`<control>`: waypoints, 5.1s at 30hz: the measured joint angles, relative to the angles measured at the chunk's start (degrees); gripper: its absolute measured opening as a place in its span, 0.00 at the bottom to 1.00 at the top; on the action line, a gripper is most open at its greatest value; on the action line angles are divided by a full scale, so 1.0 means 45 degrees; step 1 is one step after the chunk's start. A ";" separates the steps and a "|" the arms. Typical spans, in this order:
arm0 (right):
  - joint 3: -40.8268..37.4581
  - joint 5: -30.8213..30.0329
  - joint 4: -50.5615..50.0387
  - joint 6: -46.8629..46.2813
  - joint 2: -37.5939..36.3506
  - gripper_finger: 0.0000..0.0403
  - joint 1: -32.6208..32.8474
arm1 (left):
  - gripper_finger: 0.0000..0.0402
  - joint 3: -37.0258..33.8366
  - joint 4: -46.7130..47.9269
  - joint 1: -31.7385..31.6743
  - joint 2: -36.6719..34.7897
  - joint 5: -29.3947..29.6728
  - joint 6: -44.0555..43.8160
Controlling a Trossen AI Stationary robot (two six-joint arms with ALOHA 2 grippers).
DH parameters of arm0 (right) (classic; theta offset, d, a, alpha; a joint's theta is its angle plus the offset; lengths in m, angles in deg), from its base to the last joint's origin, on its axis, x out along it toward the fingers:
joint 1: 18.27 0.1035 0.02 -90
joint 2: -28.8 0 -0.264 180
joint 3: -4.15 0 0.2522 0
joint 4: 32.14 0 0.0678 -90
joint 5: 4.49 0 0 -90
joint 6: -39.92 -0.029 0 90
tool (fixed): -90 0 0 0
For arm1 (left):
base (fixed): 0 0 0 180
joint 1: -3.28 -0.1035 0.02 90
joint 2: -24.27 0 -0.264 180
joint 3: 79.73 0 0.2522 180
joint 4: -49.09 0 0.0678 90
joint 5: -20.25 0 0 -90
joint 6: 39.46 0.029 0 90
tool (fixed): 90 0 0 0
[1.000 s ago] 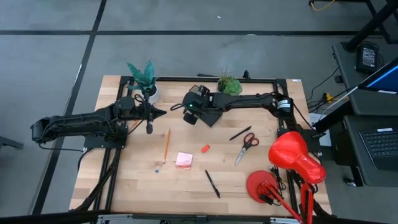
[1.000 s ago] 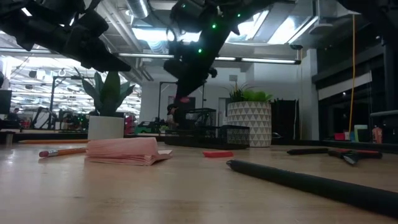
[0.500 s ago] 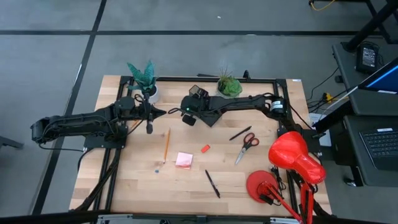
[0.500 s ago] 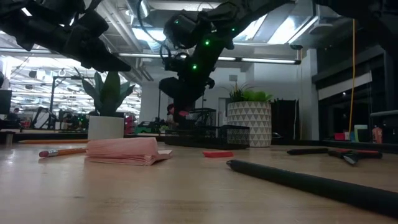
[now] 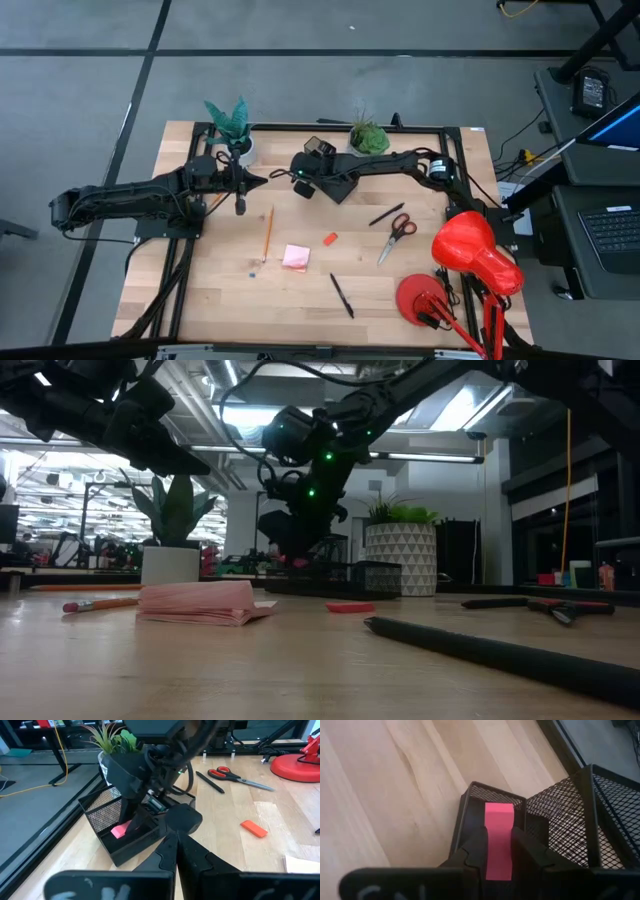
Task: Pick and place office supplies into organizer
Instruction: Put the pink eraser into the black desk organizer, then put the orange pencil into the black desk organizer
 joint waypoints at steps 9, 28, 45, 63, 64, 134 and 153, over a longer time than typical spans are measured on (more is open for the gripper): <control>0.0003 -0.0010 -0.0012 -0.0049 0.0000 0.18 -0.0053 | 0.00 0.0000 0.0000 0.0000 0.0000 0.0005 0.0005; 0.0003 -0.0002 -0.0024 -0.0049 0.0005 0.18 -0.0053 | 0.00 0.0000 0.0000 0.0000 -0.0004 0.0005 -0.0086; 0.0003 -0.1855 -0.0014 0.0005 0.0039 0.18 0.0356 | 0.00 0.0000 0.0000 0.0000 -0.0004 0.0001 -0.0364; 0.0003 -0.1855 0.0000 0.0005 0.0039 0.40 0.0370 | 0.00 0.0000 0.0000 0.0000 0.0000 0.0000 -0.0670; 0.0003 -0.1855 0.0000 0.0005 0.0039 0.41 0.0381 | 0.00 0.0000 0.0000 0.0000 0.0000 0.0000 -0.0670; -1.5744 0.3279 1.7845 0.3155 -0.9651 0.02 0.2099 | 0.00 0.4572 0.6640 0.2695 0.3519 0.3501 -0.3671; -1.5744 0.5518 1.7667 0.3280 -0.9641 0.01 0.1681 | 0.05 0.6037 0.9461 0.3065 0.5818 0.5104 -0.5338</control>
